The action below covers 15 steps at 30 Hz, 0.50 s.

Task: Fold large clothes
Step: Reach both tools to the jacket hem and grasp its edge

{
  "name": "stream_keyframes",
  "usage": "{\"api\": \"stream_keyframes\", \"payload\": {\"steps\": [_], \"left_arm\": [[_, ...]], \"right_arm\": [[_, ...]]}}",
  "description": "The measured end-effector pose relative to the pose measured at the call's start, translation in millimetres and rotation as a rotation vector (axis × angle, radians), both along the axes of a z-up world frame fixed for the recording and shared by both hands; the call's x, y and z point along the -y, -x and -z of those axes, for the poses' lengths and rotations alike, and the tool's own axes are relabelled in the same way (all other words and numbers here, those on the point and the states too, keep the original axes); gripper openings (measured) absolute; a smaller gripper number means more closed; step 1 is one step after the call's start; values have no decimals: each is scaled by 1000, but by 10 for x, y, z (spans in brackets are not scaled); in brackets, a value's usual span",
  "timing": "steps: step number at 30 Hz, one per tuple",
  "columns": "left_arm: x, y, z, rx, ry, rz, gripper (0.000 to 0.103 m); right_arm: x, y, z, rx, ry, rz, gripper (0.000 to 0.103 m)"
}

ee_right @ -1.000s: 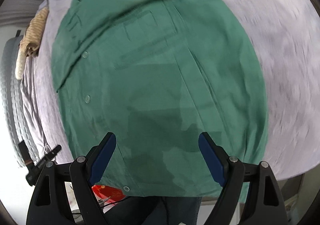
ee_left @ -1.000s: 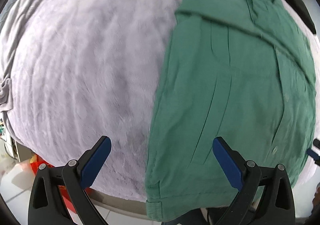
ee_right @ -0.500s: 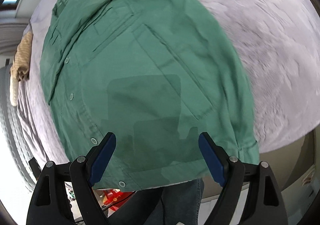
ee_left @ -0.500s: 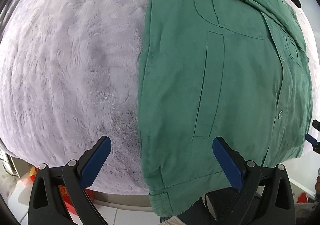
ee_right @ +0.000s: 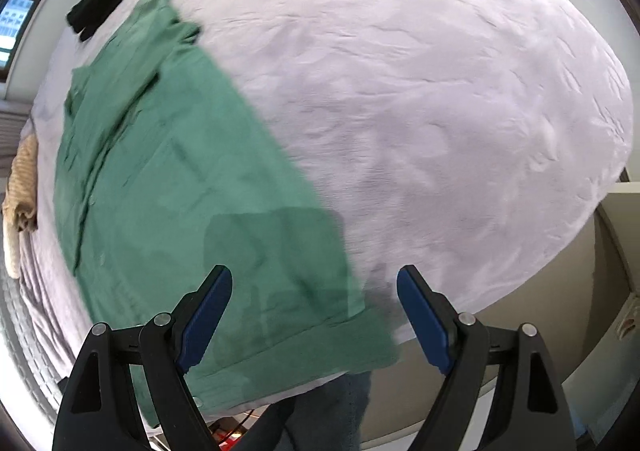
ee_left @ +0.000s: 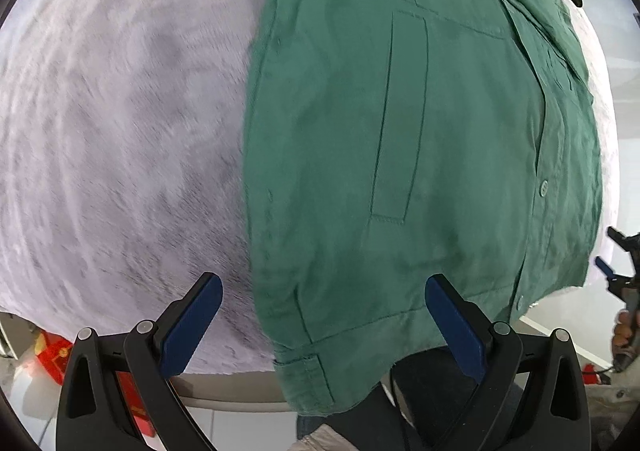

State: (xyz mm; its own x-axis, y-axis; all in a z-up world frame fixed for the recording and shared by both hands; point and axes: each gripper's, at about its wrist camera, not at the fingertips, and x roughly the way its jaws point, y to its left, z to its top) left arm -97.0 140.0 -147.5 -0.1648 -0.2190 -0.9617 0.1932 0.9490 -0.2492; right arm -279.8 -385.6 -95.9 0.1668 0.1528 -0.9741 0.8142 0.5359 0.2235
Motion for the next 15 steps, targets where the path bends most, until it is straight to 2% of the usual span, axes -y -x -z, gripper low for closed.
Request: {"api": "stream_keyframes", "payload": {"steps": [6,9,14,15], "left_arm": [[-32,163,150,-42,21,5,102],[18,213,172,-46,32,20,102],[200,315,139,-54,73,37,102],[237,335,141,-55,77,39,102]], "right_arm": [[-72,161,343,3,-124,5,87],[-144,117,379,36,-169,0,87],[-171,-24,223,233,-295,3,88],[-173,-33,215,250,-310,6,88]]}}
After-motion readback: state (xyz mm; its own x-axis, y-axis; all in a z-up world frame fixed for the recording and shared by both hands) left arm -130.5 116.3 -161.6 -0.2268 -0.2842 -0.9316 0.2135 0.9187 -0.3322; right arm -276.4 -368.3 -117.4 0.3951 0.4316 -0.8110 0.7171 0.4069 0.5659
